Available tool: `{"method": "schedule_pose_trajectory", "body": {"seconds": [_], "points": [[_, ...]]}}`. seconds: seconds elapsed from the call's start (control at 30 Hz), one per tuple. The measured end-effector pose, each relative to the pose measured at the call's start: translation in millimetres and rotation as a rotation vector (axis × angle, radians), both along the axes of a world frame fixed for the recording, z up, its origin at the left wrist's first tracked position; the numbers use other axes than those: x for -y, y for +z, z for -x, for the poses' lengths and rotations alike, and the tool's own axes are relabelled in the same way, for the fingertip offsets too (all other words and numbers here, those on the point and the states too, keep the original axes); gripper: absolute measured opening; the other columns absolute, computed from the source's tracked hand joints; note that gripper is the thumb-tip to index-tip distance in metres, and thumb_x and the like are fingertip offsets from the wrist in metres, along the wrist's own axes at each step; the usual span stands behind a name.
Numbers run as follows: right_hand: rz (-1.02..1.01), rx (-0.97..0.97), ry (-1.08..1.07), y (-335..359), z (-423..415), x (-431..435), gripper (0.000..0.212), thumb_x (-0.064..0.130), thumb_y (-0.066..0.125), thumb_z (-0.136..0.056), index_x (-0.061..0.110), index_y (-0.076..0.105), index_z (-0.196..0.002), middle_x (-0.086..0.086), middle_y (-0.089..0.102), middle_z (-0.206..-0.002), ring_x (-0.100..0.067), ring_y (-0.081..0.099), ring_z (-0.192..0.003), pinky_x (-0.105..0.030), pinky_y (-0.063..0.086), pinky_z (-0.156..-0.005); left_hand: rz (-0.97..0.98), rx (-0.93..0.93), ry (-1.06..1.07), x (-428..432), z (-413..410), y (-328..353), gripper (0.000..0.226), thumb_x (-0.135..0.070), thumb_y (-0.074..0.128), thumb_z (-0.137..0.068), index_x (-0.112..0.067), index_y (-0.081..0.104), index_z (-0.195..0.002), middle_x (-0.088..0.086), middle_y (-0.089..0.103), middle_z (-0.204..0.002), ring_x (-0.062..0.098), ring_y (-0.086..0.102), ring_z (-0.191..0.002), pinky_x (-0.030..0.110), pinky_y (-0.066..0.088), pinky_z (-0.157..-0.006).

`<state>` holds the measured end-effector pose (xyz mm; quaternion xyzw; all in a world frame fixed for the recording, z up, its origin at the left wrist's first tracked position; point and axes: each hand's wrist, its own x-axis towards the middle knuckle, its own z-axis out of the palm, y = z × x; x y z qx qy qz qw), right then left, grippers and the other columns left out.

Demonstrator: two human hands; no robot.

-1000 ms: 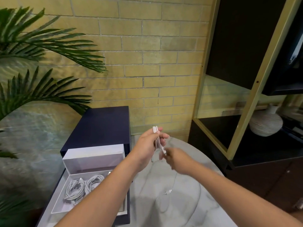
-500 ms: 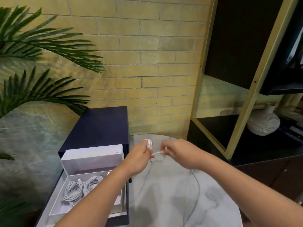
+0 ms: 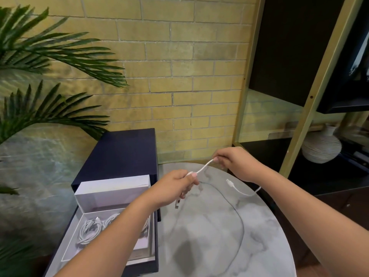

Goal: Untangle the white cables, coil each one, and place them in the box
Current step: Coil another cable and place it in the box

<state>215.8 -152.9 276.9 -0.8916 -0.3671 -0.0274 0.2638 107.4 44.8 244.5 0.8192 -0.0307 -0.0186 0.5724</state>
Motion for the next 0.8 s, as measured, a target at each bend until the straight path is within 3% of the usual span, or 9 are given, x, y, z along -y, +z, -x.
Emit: {"method": "schedule_pose_trajectory", "body": {"seconds": [0.2, 0.3, 0.4, 0.53, 0.6, 0.67, 0.73, 0.8], "points": [[0.053, -0.056, -0.109, -31, 1, -3, 0.021, 0.028, 0.047, -0.099, 0.027, 0.063, -0.084, 0.015, 0.053, -0.066, -0.006, 0.052, -0.068, -0.024, 0.037, -0.060, 0.518, 0.003, -0.011, 10, 2, 21, 0.029, -0.019, 0.038, -0.103, -0.003, 0.061, -0.098, -0.005, 0.040, -0.055, 0.010, 0.038, -0.053, 0.019, 0.040, -0.056], [0.123, -0.069, -0.051, -49, 24, -17, 0.023, 0.029, 0.045, -0.099, 0.021, 0.064, -0.089, 0.007, 0.062, -0.079, -0.014, 0.058, -0.076, -0.029, 0.041, -0.066, 0.683, 0.009, -0.003, 15, -2, 26, 0.028, -0.016, 0.040, -0.102, 0.003, 0.058, -0.111, -0.001, 0.056, -0.067, 0.012, 0.048, -0.062, 0.023, 0.047, -0.066], [0.185, -0.060, 0.014, -61, 49, -31, 0.022, 0.024, 0.043, -0.099, 0.019, 0.065, -0.099, 0.002, 0.067, -0.098, -0.018, 0.060, -0.090, -0.027, 0.035, -0.068, 0.778, 0.010, 0.086, 20, -7, 22, 0.025, -0.012, 0.041, -0.101, 0.003, 0.055, -0.115, 0.006, 0.073, -0.088, 0.014, 0.056, -0.069, 0.025, 0.052, -0.075], [0.210, -0.036, 0.094, -58, 72, -38, 0.028, 0.028, 0.039, -0.102, 0.014, 0.063, -0.100, 0.002, 0.069, -0.109, -0.017, 0.060, -0.096, -0.023, 0.030, -0.061, 0.649, 0.038, 0.173, 22, -8, 12, 0.020, -0.017, 0.039, -0.102, -0.010, 0.058, -0.099, 0.006, 0.072, -0.105, 0.016, 0.052, -0.080, 0.032, 0.047, -0.090], [0.252, -0.021, 0.109, -48, 75, -36, 0.029, 0.029, 0.038, -0.102, 0.014, 0.063, -0.103, -0.001, 0.068, -0.103, -0.016, 0.058, -0.087, -0.025, 0.030, -0.061, 0.550, 0.038, 0.196, 20, -10, 6, 0.022, -0.022, 0.039, -0.103, -0.017, 0.060, -0.096, 0.007, 0.070, -0.110, 0.016, 0.052, -0.085, 0.036, 0.044, -0.099], [0.278, -0.019, 0.137, -37, 75, -32, 0.030, 0.030, 0.038, -0.102, 0.016, 0.064, -0.106, 0.009, 0.064, -0.084, -0.003, 0.050, -0.071, -0.023, 0.030, -0.060, 0.434, 0.038, 0.216, 17, -12, -1, 0.026, -0.030, 0.040, -0.103, -0.023, 0.063, -0.094, 0.009, 0.069, -0.114, 0.016, 0.055, -0.088, 0.039, 0.043, -0.104], [0.277, -0.049, 0.141, -23, 72, -29, 0.029, 0.029, 0.039, -0.102, 0.018, 0.065, -0.106, 0.019, 0.052, -0.073, 0.007, 0.044, -0.062, -0.015, 0.028, -0.057, 0.271, 0.031, 0.212, 14, -12, -5, 0.029, -0.040, 0.038, -0.101, -0.026, 0.063, -0.098, 0.003, 0.069, -0.113, 0.015, 0.060, -0.092, 0.037, 0.044, -0.103], [0.284, -0.047, 0.143, -9, 66, -25, 0.027, 0.028, 0.040, -0.102, 0.020, 0.066, -0.105, 0.019, 0.055, -0.082, 0.009, 0.045, -0.066, -0.014, 0.032, -0.061, 0.124, 0.021, 0.191, 13, -10, -8, 0.033, -0.048, 0.034, -0.100, -0.027, 0.060, -0.101, -0.005, 0.070, -0.104, 0.016, 0.062, -0.096, 0.033, 0.045, -0.097]]}}
